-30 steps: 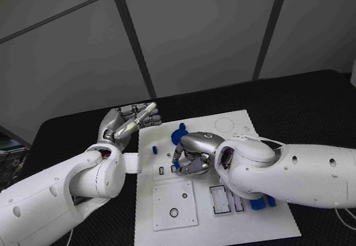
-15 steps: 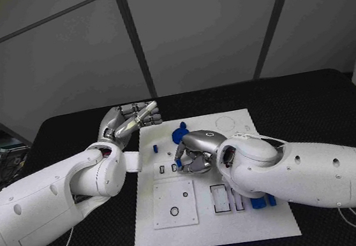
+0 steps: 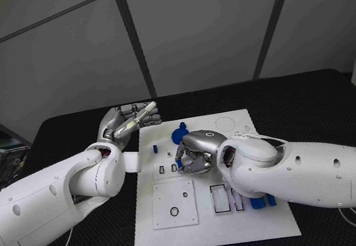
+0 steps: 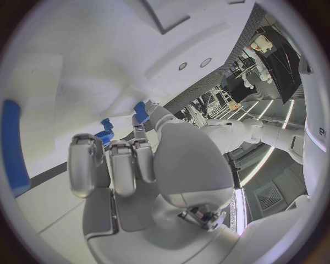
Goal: Assemble the parts on the task board
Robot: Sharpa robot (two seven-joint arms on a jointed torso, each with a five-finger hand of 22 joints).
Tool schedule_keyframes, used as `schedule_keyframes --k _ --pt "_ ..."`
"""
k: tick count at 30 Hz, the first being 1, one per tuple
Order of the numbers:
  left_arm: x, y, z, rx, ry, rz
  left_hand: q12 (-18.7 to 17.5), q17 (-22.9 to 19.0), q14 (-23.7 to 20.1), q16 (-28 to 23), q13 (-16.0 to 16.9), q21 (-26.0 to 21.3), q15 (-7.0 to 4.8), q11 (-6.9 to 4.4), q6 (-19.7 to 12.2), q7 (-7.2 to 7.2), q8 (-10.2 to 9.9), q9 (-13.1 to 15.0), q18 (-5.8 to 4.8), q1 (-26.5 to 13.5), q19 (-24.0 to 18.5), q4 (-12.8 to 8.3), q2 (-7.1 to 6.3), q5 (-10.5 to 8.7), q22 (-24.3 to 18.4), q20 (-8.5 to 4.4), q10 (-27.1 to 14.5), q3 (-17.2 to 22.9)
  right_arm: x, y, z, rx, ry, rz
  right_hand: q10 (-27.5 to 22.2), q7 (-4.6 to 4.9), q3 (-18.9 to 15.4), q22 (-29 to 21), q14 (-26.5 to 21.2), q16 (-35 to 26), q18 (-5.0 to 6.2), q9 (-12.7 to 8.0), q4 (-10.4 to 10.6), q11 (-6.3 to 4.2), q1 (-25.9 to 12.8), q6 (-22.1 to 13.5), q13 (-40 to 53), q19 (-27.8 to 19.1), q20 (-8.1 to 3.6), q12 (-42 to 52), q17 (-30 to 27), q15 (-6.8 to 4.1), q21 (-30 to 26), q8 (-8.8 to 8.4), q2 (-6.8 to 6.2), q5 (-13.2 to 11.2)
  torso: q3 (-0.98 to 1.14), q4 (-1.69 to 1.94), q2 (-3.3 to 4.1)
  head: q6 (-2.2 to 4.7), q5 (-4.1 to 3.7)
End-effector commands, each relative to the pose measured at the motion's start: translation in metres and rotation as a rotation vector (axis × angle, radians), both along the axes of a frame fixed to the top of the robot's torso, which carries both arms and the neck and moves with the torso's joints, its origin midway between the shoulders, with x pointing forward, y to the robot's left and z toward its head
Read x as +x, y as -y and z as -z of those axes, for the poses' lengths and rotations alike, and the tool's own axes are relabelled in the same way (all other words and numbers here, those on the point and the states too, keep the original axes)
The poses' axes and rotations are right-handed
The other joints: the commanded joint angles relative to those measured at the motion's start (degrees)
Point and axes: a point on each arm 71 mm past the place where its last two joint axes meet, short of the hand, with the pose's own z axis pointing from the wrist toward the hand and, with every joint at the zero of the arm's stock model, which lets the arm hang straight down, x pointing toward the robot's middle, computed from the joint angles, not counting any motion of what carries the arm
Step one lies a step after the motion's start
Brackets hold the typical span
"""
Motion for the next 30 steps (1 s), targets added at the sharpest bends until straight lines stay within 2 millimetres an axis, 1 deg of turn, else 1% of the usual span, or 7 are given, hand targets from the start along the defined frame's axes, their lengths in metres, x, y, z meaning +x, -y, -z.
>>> schedule_keyframes --k 1,11,18,21,23,25,30 --pt "-0.0002 0.0009 -0.0016 -0.005 0.005 0.011 -0.36 0.06 -0.18 -0.33 0.02 0.36 0.02 -0.22 0.28 0.05 -0.32 0.02 -1.66 -0.05 -0.36 -0.36 0.56 -0.16 0.06 0.0 0.13 -0.1 -0.0003 0.0019 0.0059 -0.046 -0.022 -0.001 1.14 0.35 -0.28 4.02 5.86 0.31 -0.17 -0.2 0.28 0.06 -0.91 -0.8 9.12 -0.21 0.08 -0.54 15.06 -0.04 -0.13 -0.25 -0.19 0.18 -0.01 -0.01 -0.02 -0.09 0.04" --pt "0.0 0.0008 -0.0015 -0.005 0.004 0.012 -0.36 0.06 -0.18 -0.33 0.02 0.36 0.02 -0.22 0.28 0.05 -0.32 0.02 -1.66 -0.05 -0.36 -0.36 0.56 -0.16 0.06 0.0 0.13 -0.1 -0.0004 0.0017 0.0057 -0.044 -0.02 -0.002 0.11 1.5 -0.88 3.62 5.86 0.31 -0.09 -0.94 0.69 1.06 -2.45 -3.82 8.03 -0.48 0.76 -1.67 15.06 0.79 -0.41 -1.87 -1.95 0.23 0.02 -0.03 -0.02 -0.09 0.03" --pt "0.0001 0.0016 -0.0012 -0.006 0.001 0.018 -0.36 0.06 -0.18 -0.33 0.02 0.36 0.02 -0.22 0.28 0.05 -0.32 0.02 -1.66 -0.05 -0.36 -0.36 0.56 -0.16 0.06 0.0 0.13 -0.1 -0.0003 0.0012 0.0048 -0.033 -0.013 -0.001 -0.4 1.73 -1.62 3.4 5.86 0.31 -0.03 -1.04 1.09 1.34 -3.49 -4.68 7.47 -0.63 1.12 -2.21 15.06 1.09 -0.56 -2.15 -3.08 0.08 0.0 -0.01 -0.01 -0.11 -0.01" --pt "0.0001 0.0017 -0.0011 -0.006 -0.001 0.02 -0.36 0.06 -0.18 -0.33 0.02 0.36 0.02 -0.22 0.28 0.05 -0.32 0.02 -1.66 -0.05 -0.36 -0.36 0.56 -0.16 0.06 0.0 0.13 -0.1 -0.0002 0.0012 0.0042 -0.026 -0.008 0.001 -0.74 1.91 -2.05 3.32 5.86 0.31 -0.01 -1.17 1.34 1.51 -3.94 -5.61 7.11 -0.68 1.26 -2.57 15.06 1.23 -0.63 -2.49 -3.51 0.16 0.0 -0.02 -0.01 -0.12 -0.01" --pt "0.0 0.0018 -0.001 -0.007 -0.002 0.022 -0.36 0.06 -0.18 -0.33 0.02 0.36 0.02 -0.22 0.28 0.05 -0.32 0.02 -1.66 -0.05 -0.36 -0.36 0.56 -0.16 0.06 0.0 0.13 -0.1 0.0 0.0014 0.0037 -0.019 -0.005 0.003 -1.09 2.11 -2.77 3.17 5.86 0.31 0.02 -1.27 1.76 1.7 -4.61 -6.62 6.71 -0.78 1.41 -2.95 15.06 1.4 -0.73 -2.75 -3.95 1.01 0.01 -0.01 0.0 -0.12 -0.01" --pt "0.0 0.0018 -0.001 -0.007 -0.003 0.023 -0.36 0.06 -0.18 -0.33 0.02 0.36 0.02 -0.22 0.28 0.05 -0.32 0.02 -1.66 -0.05 -0.36 -0.36 0.56 -0.16 0.06 0.0 0.13 -0.1 0.0002 0.0017 0.0034 -0.012 -0.002 0.006 -1.3 2.19 -3.2 3.11 5.86 0.31 0.04 -1.27 1.98 1.78 -4.89 -6.98 6.48 -0.82 1.49 -3.17 15.06 1.48 -0.78 -2.75 -4.14 1.34 -0.02 -0.01 -0.01 -0.09 -0.03" --pt "0.0 0.0017 -0.0007 -0.007 -0.007 0.026 -0.38 0.1 -0.19 -0.4 0.01 0.39 0.02 -0.21 0.28 0.05 -0.35 0.01 -1.66 -0.11 -0.42 -0.42 0.59 -0.16 0.08 0.01 0.12 -0.13 0.0001 0.0026 0.0002 0.028 0.02 0.012 -2.92 2.64 -5.54 2.45 5.86 0.31 0.18 -1.33 3.24 2.23 -5.83 -9.2 4.62 -1.26 1.84 -4.95 15.06 1.84 -1.2 -2.84 -5.33 0.69 -0.01 0.01 -0.05 -0.03 -0.05"
